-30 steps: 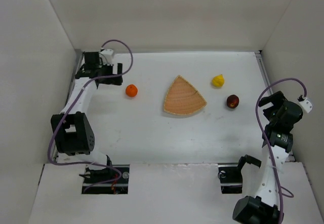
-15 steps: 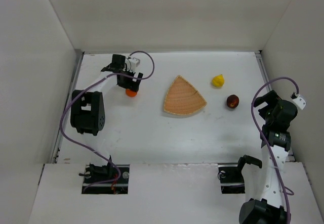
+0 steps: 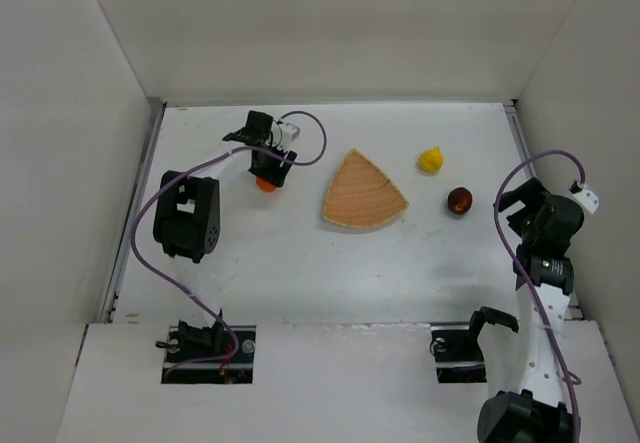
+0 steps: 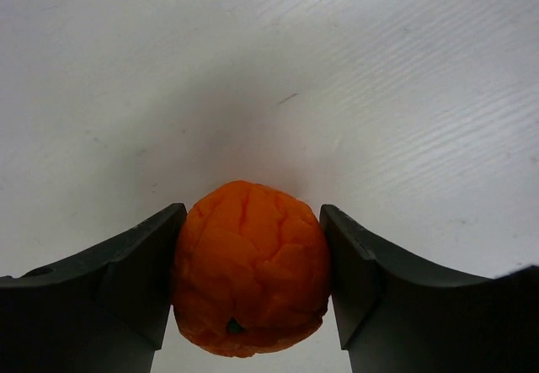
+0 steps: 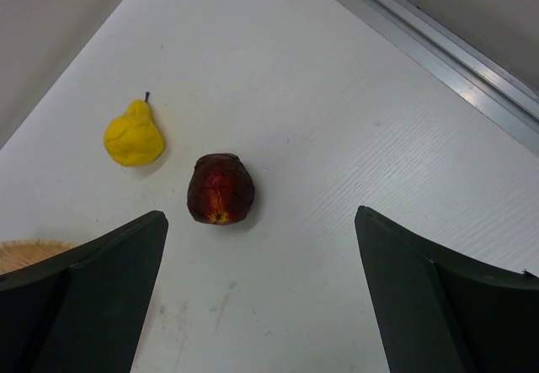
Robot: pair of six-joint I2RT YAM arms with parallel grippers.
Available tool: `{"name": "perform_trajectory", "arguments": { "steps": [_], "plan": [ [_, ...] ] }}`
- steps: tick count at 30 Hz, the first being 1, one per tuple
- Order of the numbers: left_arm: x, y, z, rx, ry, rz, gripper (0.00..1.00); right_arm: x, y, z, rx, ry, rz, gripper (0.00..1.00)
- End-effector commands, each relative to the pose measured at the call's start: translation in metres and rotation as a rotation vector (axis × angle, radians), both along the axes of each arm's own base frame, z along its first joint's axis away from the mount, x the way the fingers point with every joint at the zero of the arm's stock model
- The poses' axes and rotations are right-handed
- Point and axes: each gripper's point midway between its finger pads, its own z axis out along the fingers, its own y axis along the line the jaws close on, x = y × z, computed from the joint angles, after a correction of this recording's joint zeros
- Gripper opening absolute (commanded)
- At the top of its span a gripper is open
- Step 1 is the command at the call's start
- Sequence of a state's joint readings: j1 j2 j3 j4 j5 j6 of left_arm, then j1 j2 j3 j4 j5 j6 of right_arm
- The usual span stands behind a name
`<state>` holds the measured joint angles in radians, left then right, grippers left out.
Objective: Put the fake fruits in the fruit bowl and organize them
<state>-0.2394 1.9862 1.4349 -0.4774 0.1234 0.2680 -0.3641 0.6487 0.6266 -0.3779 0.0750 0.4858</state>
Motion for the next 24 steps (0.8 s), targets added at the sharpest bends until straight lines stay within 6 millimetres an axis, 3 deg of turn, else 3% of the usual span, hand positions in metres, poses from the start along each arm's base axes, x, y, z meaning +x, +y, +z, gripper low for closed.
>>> {"name": "perform_trajectory", "arguments": {
  "steps": [1, 4, 6, 9, 12, 15, 20, 23, 24],
  "plan": [
    [0.012, -0.045, 0.100, -0.049, -0.219, -0.112, 0.20, 0.005, -0.001, 0.008, -0.018, -0.029, 0.000, 1.00],
    [0.002, -0.100, 0.131, -0.117, -0.272, -0.235, 0.21, 0.008, 0.002, 0.000, 0.008, -0.021, 0.002, 1.00],
    [-0.011, -0.144, 0.135, -0.171, -0.273, -0.340, 0.25, 0.013, 0.009, -0.007, 0.030, -0.012, 0.023, 1.00],
    [-0.036, -0.203, 0.116, -0.203, -0.209, -0.462, 0.30, 0.023, 0.024, -0.017, 0.063, 0.004, 0.064, 1.00],
    [-0.056, -0.242, 0.087, -0.186, -0.166, -0.551, 0.35, 0.035, 0.038, -0.025, 0.094, 0.030, 0.107, 1.00],
    [-0.066, -0.270, 0.065, -0.183, -0.148, -0.605, 0.39, 0.052, 0.053, -0.034, 0.095, 0.064, 0.163, 1.00],
    [-0.058, -0.289, 0.061, -0.178, -0.209, -0.610, 0.44, 0.081, 0.055, -0.042, 0.101, 0.100, 0.181, 1.00],
    [-0.060, -0.289, 0.056, -0.160, -0.211, -0.617, 0.55, 0.100, 0.053, -0.050, 0.103, 0.143, 0.183, 1.00],
    [-0.062, -0.288, 0.055, -0.156, -0.207, -0.621, 0.63, 0.107, 0.052, -0.053, 0.104, 0.162, 0.185, 1.00]
  ]
}}
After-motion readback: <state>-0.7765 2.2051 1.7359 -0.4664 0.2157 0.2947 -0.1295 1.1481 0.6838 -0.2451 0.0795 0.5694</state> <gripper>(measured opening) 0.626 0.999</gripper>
